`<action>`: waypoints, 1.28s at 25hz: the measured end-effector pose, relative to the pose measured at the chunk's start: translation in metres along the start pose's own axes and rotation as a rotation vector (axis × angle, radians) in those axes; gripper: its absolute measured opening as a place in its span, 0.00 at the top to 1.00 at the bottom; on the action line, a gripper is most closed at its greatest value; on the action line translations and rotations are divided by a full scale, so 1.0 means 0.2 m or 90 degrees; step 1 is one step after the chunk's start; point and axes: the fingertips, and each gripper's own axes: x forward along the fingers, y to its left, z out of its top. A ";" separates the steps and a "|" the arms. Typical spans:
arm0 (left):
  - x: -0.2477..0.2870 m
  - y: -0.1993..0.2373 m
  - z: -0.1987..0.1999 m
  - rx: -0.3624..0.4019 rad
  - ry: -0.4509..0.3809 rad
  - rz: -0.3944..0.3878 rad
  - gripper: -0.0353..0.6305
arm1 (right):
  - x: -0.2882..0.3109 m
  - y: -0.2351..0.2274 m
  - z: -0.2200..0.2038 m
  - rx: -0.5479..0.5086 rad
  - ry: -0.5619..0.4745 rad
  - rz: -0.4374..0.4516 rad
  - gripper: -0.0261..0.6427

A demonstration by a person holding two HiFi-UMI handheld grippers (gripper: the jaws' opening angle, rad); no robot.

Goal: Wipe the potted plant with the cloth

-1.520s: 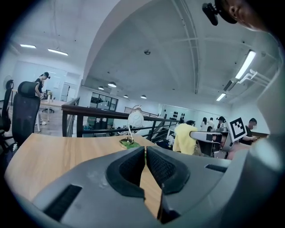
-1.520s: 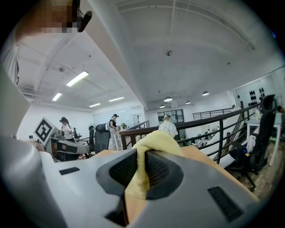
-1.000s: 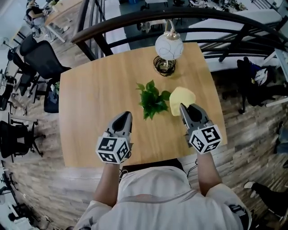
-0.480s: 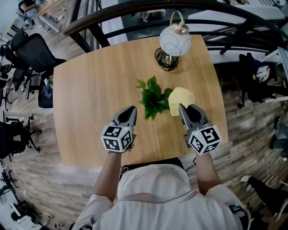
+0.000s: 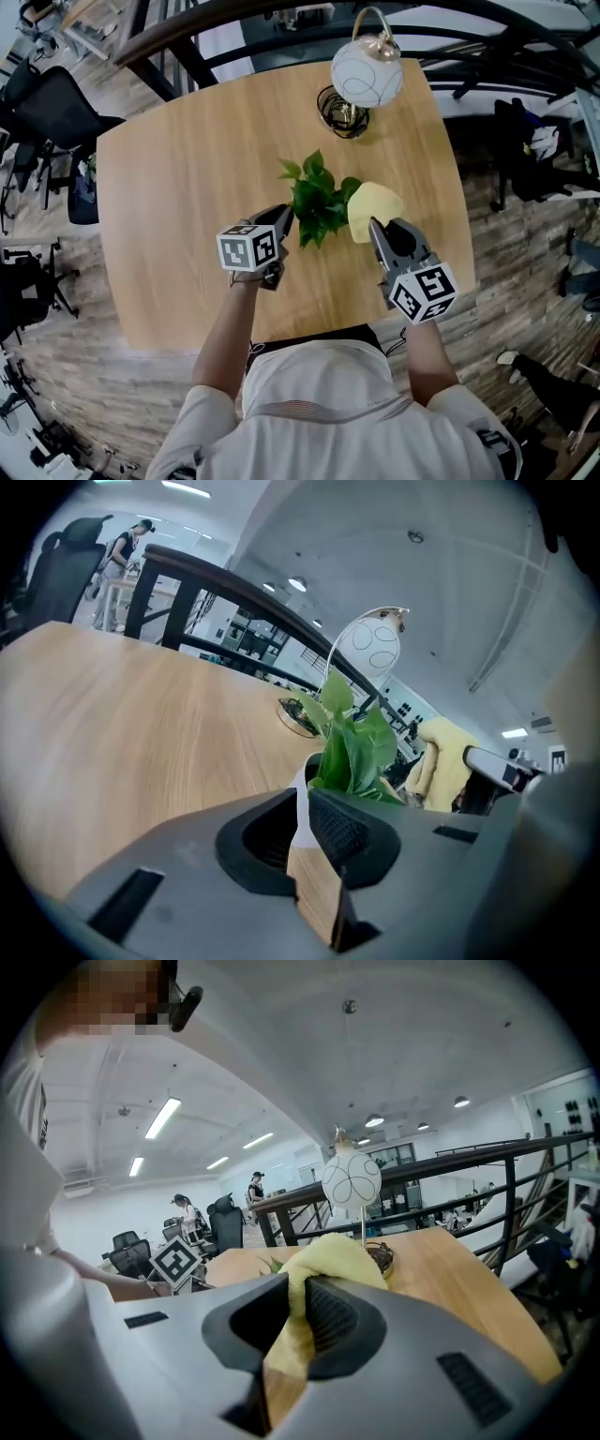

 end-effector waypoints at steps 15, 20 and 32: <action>0.05 -0.02 0.02 -0.058 -0.006 -0.041 0.90 | 0.25 0.11 -0.20 0.073 0.062 0.077 0.82; 0.07 -0.02 0.01 -0.049 -0.004 -0.035 0.90 | 0.25 -0.24 -0.36 0.133 0.087 -0.024 0.82; 0.06 -0.02 0.02 -0.040 -0.003 -0.032 0.90 | 0.14 -0.17 0.13 0.067 -0.035 0.039 0.82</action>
